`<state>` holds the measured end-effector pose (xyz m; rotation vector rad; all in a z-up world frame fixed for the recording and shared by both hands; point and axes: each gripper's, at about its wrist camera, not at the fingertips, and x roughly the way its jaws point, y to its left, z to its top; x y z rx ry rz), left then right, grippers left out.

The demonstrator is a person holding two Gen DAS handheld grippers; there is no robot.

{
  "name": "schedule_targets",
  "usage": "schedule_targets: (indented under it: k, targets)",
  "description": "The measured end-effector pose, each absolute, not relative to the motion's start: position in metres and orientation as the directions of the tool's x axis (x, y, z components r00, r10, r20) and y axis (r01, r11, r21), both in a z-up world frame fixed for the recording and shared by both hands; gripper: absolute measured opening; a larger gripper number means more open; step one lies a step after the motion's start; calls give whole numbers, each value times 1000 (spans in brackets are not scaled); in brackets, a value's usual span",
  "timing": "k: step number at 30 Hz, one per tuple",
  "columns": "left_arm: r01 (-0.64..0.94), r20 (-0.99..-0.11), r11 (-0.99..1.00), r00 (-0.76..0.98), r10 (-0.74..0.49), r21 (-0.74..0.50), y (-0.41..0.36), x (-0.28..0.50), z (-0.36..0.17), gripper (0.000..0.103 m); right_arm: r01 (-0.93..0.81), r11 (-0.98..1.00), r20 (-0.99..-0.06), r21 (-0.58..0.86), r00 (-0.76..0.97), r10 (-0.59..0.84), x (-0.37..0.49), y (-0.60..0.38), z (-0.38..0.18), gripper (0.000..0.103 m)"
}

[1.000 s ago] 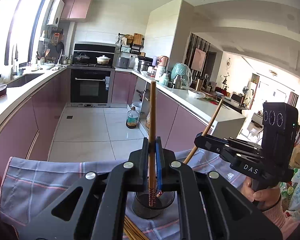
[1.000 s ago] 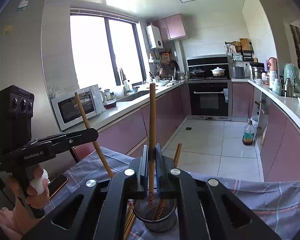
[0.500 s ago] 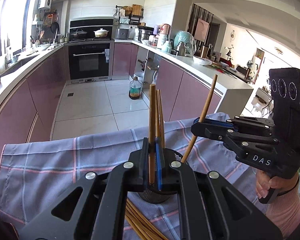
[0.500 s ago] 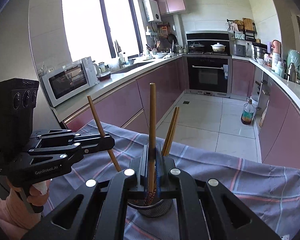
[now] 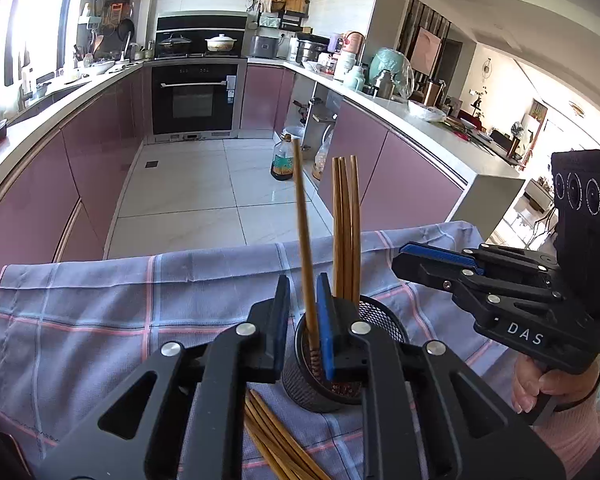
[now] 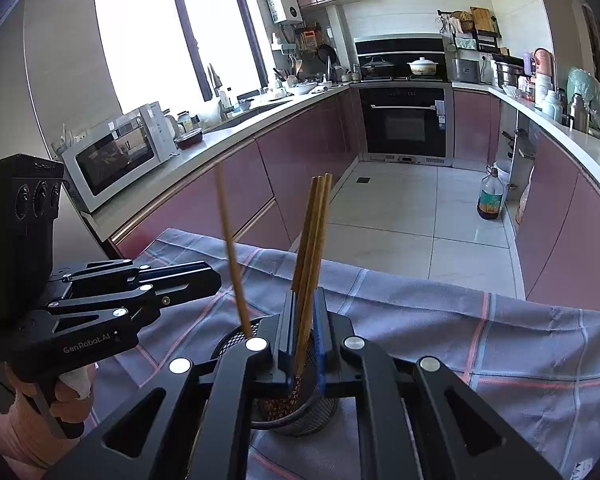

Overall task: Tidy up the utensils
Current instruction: 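Lower the chopstick into the mesh cup with the right tool while the left tool lowers its own, then open both tools to release the chopsticks and pull back from the cup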

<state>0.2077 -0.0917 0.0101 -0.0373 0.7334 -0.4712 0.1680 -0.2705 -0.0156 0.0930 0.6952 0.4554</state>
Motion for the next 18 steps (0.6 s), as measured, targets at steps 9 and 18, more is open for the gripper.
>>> schedule_targets:
  k: [9, 18]
  targets:
    - [361, -609, 914, 688, -395, -184, -74, 192, 1, 19, -381, 892, -564, 244, 692, 450, 155, -274, -14, 22]
    - [310, -568, 943, 758, -320, -119, -47, 154, -8, 36, -450, 866, -511, 219, 703, 495, 117, -260, -10, 34]
